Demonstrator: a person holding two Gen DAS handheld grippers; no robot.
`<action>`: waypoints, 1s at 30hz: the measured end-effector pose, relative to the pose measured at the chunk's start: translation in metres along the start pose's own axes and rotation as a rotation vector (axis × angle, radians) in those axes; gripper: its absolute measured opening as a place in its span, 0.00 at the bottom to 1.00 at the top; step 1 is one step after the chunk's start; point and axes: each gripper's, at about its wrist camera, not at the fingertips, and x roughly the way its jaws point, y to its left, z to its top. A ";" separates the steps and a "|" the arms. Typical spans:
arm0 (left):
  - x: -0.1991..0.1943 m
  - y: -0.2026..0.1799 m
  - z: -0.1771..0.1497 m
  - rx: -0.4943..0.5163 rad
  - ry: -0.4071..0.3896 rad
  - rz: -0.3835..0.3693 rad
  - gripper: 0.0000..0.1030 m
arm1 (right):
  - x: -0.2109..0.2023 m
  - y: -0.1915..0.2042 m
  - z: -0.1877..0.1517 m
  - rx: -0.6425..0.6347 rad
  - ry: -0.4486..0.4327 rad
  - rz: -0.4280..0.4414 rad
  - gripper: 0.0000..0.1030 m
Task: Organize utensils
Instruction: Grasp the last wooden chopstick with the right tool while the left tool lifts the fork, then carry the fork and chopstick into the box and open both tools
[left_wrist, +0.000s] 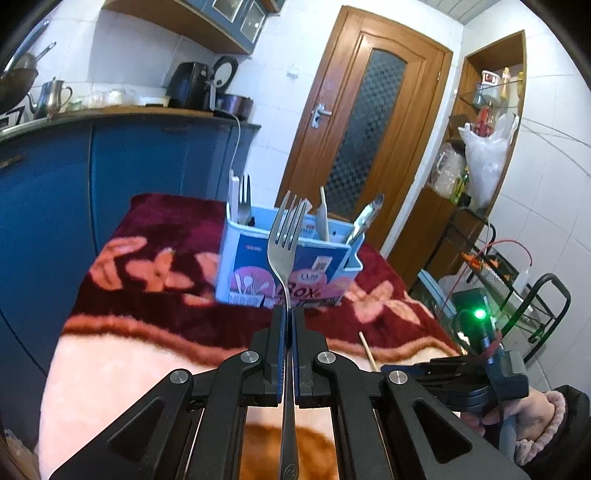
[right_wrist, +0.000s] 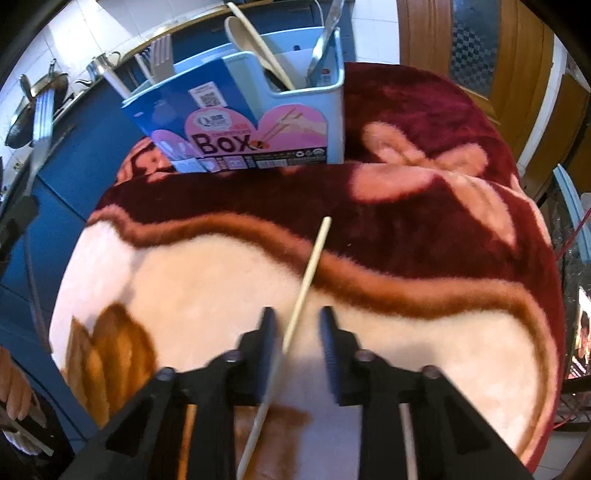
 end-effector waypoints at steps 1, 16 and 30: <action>-0.001 0.000 0.001 0.001 -0.010 0.002 0.03 | 0.000 -0.002 0.000 0.006 0.000 0.007 0.11; 0.008 -0.004 0.034 0.021 -0.142 0.032 0.03 | -0.061 -0.006 0.003 0.049 -0.333 0.184 0.06; 0.045 -0.010 0.098 0.026 -0.305 0.055 0.03 | -0.089 -0.006 0.049 0.006 -0.663 0.231 0.06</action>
